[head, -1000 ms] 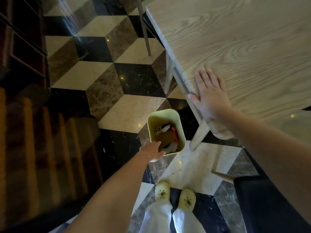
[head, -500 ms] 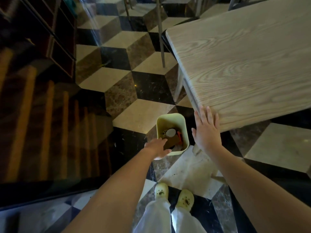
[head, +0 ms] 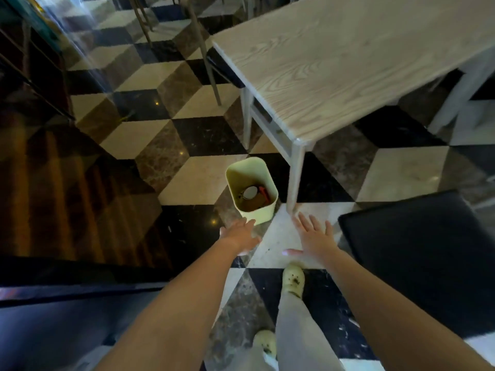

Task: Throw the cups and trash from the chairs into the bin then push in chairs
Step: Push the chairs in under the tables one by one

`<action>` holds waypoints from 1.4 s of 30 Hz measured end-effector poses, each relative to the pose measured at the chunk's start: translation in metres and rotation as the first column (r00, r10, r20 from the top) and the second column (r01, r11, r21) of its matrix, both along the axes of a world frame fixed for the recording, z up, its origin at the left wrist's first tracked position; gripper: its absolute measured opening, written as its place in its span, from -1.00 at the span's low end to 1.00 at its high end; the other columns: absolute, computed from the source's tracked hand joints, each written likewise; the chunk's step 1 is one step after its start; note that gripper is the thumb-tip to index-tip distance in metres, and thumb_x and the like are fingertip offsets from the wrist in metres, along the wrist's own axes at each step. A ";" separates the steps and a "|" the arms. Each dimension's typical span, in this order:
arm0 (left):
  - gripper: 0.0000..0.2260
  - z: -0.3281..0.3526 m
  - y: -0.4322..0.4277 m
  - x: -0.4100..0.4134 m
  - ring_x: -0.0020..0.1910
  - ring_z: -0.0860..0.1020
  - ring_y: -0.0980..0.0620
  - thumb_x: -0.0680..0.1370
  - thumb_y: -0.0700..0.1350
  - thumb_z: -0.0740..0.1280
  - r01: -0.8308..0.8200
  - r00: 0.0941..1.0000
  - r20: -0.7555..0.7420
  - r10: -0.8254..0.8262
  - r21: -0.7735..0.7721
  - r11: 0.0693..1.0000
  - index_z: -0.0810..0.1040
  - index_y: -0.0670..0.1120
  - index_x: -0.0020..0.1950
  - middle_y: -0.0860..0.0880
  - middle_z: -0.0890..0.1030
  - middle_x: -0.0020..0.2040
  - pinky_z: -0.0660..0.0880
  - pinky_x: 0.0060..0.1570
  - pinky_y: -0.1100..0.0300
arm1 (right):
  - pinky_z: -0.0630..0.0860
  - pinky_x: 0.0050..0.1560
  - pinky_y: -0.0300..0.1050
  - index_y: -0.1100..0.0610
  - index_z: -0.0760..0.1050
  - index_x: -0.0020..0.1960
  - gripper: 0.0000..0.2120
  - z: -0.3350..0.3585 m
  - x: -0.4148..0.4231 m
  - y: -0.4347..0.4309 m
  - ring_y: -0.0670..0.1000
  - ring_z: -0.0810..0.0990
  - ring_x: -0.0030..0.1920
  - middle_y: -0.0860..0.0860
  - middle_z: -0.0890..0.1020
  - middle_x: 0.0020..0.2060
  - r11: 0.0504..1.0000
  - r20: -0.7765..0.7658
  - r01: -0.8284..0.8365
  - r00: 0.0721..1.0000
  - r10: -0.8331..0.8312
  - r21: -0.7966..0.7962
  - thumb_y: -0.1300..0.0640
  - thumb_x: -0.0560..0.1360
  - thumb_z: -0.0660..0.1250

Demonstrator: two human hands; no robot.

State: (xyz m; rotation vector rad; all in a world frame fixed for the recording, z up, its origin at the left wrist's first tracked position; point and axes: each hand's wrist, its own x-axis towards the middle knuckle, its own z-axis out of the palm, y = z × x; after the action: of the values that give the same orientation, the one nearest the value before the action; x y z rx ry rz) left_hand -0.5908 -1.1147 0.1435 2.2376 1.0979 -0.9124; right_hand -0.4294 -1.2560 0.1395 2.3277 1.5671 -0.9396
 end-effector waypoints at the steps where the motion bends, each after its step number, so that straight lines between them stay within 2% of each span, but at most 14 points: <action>1: -0.42 0.002 -0.015 -0.005 0.56 -0.07 -0.11 0.59 0.19 0.08 0.016 1.000 -0.014 -0.016 -0.007 1.000 -0.02 0.08 0.55 -0.02 -0.03 0.59 -0.05 0.42 -0.30 | -0.20 0.45 0.28 0.02 -0.29 0.54 -0.06 0.000 -0.008 -0.018 0.15 -0.20 0.54 0.03 -0.21 0.56 0.998 -0.048 0.045 0.998 -0.047 -0.043 -0.40 0.44 0.13; 5: -0.43 0.021 -0.073 -0.009 0.53 0.10 -0.18 0.59 0.22 0.08 0.136 0.987 -0.068 -0.142 -0.089 0.987 0.10 0.03 0.53 -0.06 0.13 0.56 0.06 0.44 -0.24 | -0.17 0.46 0.31 -0.01 -0.23 0.55 -0.04 0.009 -0.024 -0.088 0.17 -0.19 0.54 0.02 -0.18 0.56 0.983 -0.166 0.058 0.982 -0.088 -0.175 -0.46 0.41 0.13; 8: -0.39 0.040 -0.116 -0.002 0.53 0.09 -0.17 0.59 0.25 0.05 0.247 0.960 -0.083 -0.266 -0.190 0.950 0.02 0.01 0.56 -0.07 0.09 0.58 0.10 0.48 -0.12 | -0.15 0.47 0.30 -0.02 -0.17 0.56 -0.05 0.029 -0.018 -0.133 0.17 -0.16 0.54 0.02 -0.12 0.57 0.964 -0.182 0.066 0.977 -0.115 -0.258 -0.48 0.39 0.11; 10: -0.38 0.055 -0.144 0.008 0.53 0.11 -0.16 0.58 0.28 0.01 0.347 0.923 -0.094 -0.374 -0.218 0.912 0.04 0.00 0.56 -0.07 0.11 0.57 0.11 0.48 -0.08 | -0.08 0.47 0.28 -0.03 -0.07 0.56 -0.07 0.051 -0.007 -0.160 0.17 -0.04 0.54 0.03 -0.01 0.57 0.938 -0.190 0.074 0.971 -0.145 -0.338 -0.49 0.37 0.13; 13: -0.35 0.078 -0.182 0.033 0.52 0.13 -0.13 0.55 0.32 0.02 0.496 0.844 -0.082 -0.530 -0.257 0.830 0.07 0.01 0.55 -0.05 0.15 0.56 0.10 0.46 -0.07 | 0.23 0.34 0.04 -0.05 0.02 0.55 -0.10 0.079 0.019 -0.194 0.16 0.20 0.48 0.02 0.12 0.54 0.862 -0.227 0.113 0.940 -0.254 -0.495 -0.44 0.37 0.23; 16: -0.29 0.096 -0.222 0.068 0.51 0.17 -0.13 0.53 0.34 0.08 0.612 0.778 0.009 -0.629 -0.242 0.753 0.02 0.01 0.56 -0.04 0.15 0.56 0.16 0.45 -0.05 | 0.20 0.37 0.00 -0.04 0.02 0.55 -0.10 0.100 0.052 -0.238 0.13 0.10 0.52 -0.02 0.07 0.55 0.827 -0.238 0.155 0.914 -0.327 -0.540 -0.37 0.38 0.30; 19: -0.27 0.104 -0.269 0.101 0.49 0.21 -0.12 0.52 0.32 0.13 0.695 0.718 0.139 -0.682 -0.177 0.696 -0.04 0.01 0.56 -0.04 0.14 0.56 0.23 0.41 -0.05 | 0.21 0.41 -0.06 -0.02 0.07 0.54 -0.16 0.108 0.081 -0.280 0.08 0.15 0.51 -0.06 0.15 0.53 0.852 -0.301 0.226 0.867 -0.397 -0.471 -0.31 0.42 0.32; 21: -0.24 0.104 -0.308 0.122 0.53 0.13 -0.11 0.53 0.29 0.17 0.718 0.691 0.222 -0.688 -0.105 0.688 -0.07 -0.03 0.57 -0.06 0.08 0.58 0.18 0.44 -0.07 | 0.20 0.43 0.06 -0.10 0.01 0.54 -0.17 0.112 0.099 -0.307 0.09 0.20 0.49 -0.10 0.19 0.50 0.888 -0.236 0.192 0.921 -0.310 -0.418 -0.40 0.41 0.21; 26: -0.30 0.092 -0.396 0.157 0.54 0.09 -0.09 0.56 0.25 0.14 0.708 0.660 0.293 -0.692 0.065 0.703 0.04 -0.10 0.55 -0.11 0.12 0.56 0.06 0.49 -0.11 | 0.32 0.27 -0.05 -0.15 0.24 0.45 -0.50 0.100 0.151 -0.401 0.05 0.37 0.35 -0.09 0.41 0.35 0.931 -0.308 0.116 0.923 -0.229 -0.345 -0.24 0.54 0.11; 29: -0.36 0.085 -0.434 0.171 0.48 0.24 -0.09 0.55 0.24 0.16 0.643 0.696 0.309 -0.649 0.135 0.754 0.17 -0.09 0.52 -0.07 0.29 0.50 0.07 0.48 -0.07 | 0.32 0.34 -0.05 -0.14 0.27 0.45 -0.50 0.098 0.184 -0.452 0.02 0.38 0.36 -0.08 0.42 0.38 0.972 -0.281 0.113 0.945 -0.168 -0.204 -0.24 0.55 0.13; 32: -0.39 0.081 -0.467 0.188 0.37 0.38 -0.09 0.54 0.25 0.17 0.575 0.732 0.322 -0.600 0.180 0.798 0.24 -0.05 0.49 -0.05 0.41 0.42 0.23 0.39 0.00 | 0.36 0.28 -0.10 -0.10 0.27 0.45 -0.53 0.098 0.214 -0.484 0.00 0.42 0.32 -0.08 0.43 0.37 0.996 -0.267 0.049 0.961 -0.068 -0.080 -0.15 0.57 0.17; 36: -0.45 0.071 -0.506 0.212 0.23 0.49 -0.07 0.52 0.27 0.19 0.477 0.768 0.369 -0.523 0.214 0.852 0.35 -0.03 0.40 -0.03 0.52 0.29 0.40 0.25 0.02 | 0.40 0.15 -0.12 -0.08 0.35 0.39 -0.61 0.102 0.245 -0.510 -0.01 0.51 0.20 -0.08 0.54 0.24 0.996 -0.136 -0.069 0.988 0.077 0.061 -0.08 0.58 0.20; 39: -0.53 0.064 -0.519 0.226 0.16 0.52 -0.05 0.53 0.28 0.17 0.415 0.804 0.356 -0.475 0.236 0.879 0.41 0.02 0.31 0.01 0.57 0.21 0.41 0.17 0.01 | 0.27 0.07 -0.15 -0.06 0.44 0.28 -0.70 0.099 0.264 -0.521 0.00 0.53 0.14 -0.09 0.58 0.09 0.985 -0.078 -0.109 0.990 0.120 0.135 -0.06 0.57 0.24; 42: -0.57 0.059 -0.525 0.234 0.07 0.56 -0.04 0.53 0.31 0.12 0.363 0.838 0.301 -0.455 0.315 0.877 0.46 0.07 0.22 0.04 0.61 0.09 0.40 0.08 0.03 | 0.30 0.24 -0.05 0.00 0.43 0.28 -0.62 0.096 0.289 -0.533 0.03 0.49 0.20 -0.05 0.57 0.13 0.969 0.094 -0.203 0.977 0.191 0.140 -0.17 0.55 0.21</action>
State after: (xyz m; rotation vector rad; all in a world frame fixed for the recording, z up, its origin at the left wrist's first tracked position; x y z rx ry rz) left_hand -0.3572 -1.6392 0.2021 2.7754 0.5863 -0.4849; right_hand -0.1407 -1.7886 0.2350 2.2183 1.8521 -0.6980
